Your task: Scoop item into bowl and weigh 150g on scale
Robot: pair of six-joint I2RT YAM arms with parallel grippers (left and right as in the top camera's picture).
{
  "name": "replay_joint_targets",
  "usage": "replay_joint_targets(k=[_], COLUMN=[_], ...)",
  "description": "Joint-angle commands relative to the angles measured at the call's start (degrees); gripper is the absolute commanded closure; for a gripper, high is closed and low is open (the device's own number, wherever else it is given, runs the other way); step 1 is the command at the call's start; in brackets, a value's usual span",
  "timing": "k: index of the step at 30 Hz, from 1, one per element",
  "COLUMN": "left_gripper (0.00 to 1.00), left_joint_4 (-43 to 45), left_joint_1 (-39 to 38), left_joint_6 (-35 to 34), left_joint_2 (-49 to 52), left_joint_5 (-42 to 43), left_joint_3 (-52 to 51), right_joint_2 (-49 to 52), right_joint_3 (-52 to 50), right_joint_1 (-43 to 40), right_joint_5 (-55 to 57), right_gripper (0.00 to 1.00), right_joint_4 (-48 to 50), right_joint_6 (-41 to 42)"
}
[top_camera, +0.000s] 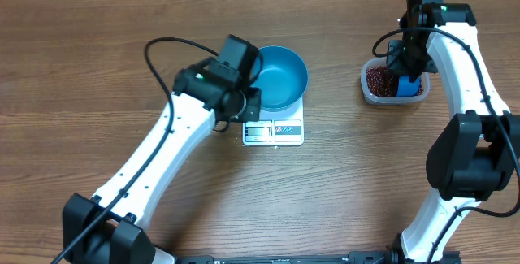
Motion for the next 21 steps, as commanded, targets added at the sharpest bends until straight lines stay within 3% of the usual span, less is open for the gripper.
replay_joint_targets(k=[1,9,21], left_gripper=[0.96,0.95,0.76], left_joint_4=[-0.11,0.0,0.96], left_joint_1=[-2.75,-6.6,-7.08], left_joint_6=[0.33,-2.6,-1.92], left_joint_2=[2.16,6.14,6.45], left_joint_5=[0.68,-2.82,-2.23], left_joint_3=[-1.6,-5.88,-5.97], right_joint_2=[2.69,2.69,2.69], right_joint_3=[-1.9,-1.9,-1.9], right_joint_1=[-1.36,-1.36,-1.36], right_joint_5=[1.81,1.68,1.68], right_gripper=[0.96,0.96,0.96], right_joint_4=[-0.85,-0.81,-0.61], right_joint_6=[0.26,0.24,0.24])
